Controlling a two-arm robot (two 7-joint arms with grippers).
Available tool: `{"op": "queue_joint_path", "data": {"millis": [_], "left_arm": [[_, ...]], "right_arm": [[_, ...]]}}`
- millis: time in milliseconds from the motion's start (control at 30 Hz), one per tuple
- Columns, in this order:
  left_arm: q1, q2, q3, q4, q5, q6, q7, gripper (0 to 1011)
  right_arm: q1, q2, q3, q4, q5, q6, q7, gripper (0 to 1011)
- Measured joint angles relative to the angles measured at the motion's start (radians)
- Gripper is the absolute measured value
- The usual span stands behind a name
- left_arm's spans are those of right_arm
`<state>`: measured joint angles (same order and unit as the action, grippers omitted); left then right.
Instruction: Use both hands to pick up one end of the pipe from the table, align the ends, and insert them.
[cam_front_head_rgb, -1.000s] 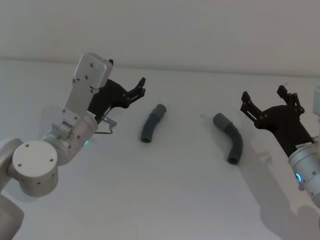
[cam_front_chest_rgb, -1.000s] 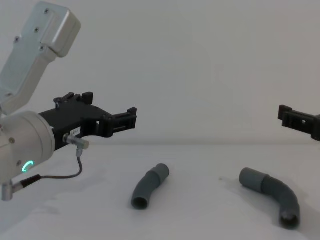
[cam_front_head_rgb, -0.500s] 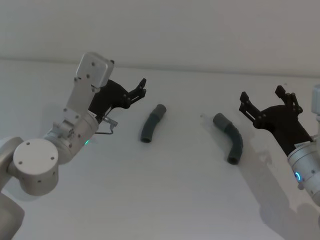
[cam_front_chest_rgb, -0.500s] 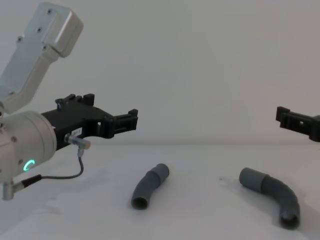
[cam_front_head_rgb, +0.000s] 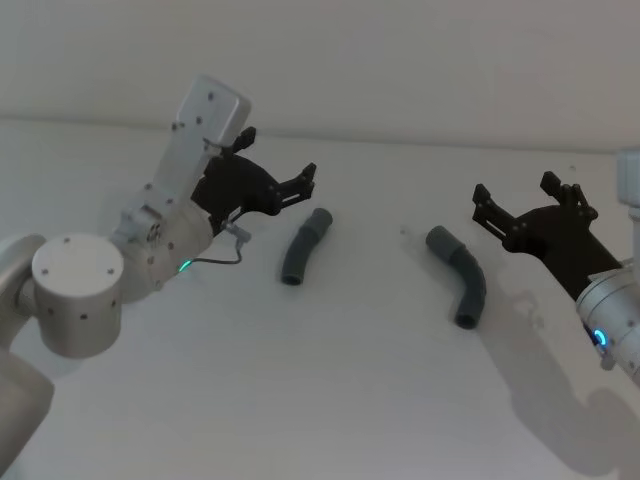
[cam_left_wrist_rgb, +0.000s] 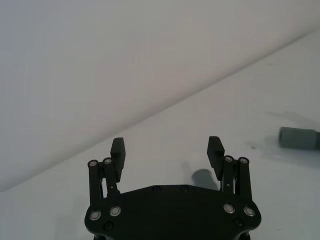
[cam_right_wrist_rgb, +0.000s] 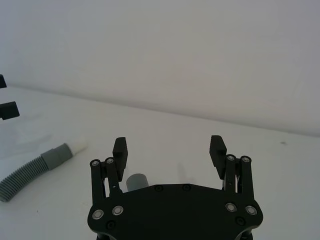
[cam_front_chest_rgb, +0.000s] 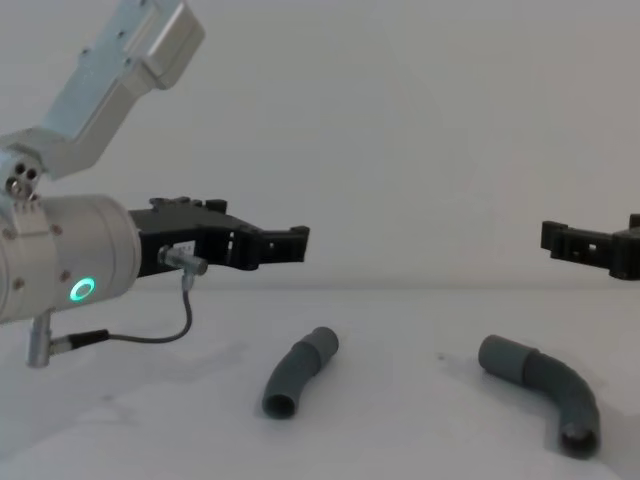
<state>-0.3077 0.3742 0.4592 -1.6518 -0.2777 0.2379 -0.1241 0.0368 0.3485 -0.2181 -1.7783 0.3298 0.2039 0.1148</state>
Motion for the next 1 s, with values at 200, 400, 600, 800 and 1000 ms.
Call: {"op": "queue_joint_path", "data": {"millis": [200, 400, 600, 800, 1000], "left_arm": [[-0.035, -0.008, 0.005, 0.0, -0.037, 0.096, -0.051, 1000], [-0.052, -0.013, 0.011, -0.009, -0.059, 0.177, -0.08, 1000], [-0.046, -0.018, 0.012, -0.029, -0.07, 0.237, -0.084, 1000], [-0.018, -0.025, 0.004, -0.057, -0.074, 0.279, -0.063, 1000], [0.011, -0.033, -0.003, -0.076, -0.071, 0.303, -0.033, 1000]], "right_arm": [[0.007, 0.004, 0.006, -0.027, 0.009, 0.083, -0.003, 1002], [0.005, 0.012, 0.009, -0.065, 0.015, 0.165, -0.006, 1002], [-0.009, 0.019, 0.009, -0.103, 0.022, 0.225, -0.005, 1002], [-0.023, 0.022, 0.01, -0.127, 0.029, 0.266, 0.0, 1002], [-0.036, 0.024, 0.005, -0.14, 0.033, 0.296, 0.01, 1002]]}}
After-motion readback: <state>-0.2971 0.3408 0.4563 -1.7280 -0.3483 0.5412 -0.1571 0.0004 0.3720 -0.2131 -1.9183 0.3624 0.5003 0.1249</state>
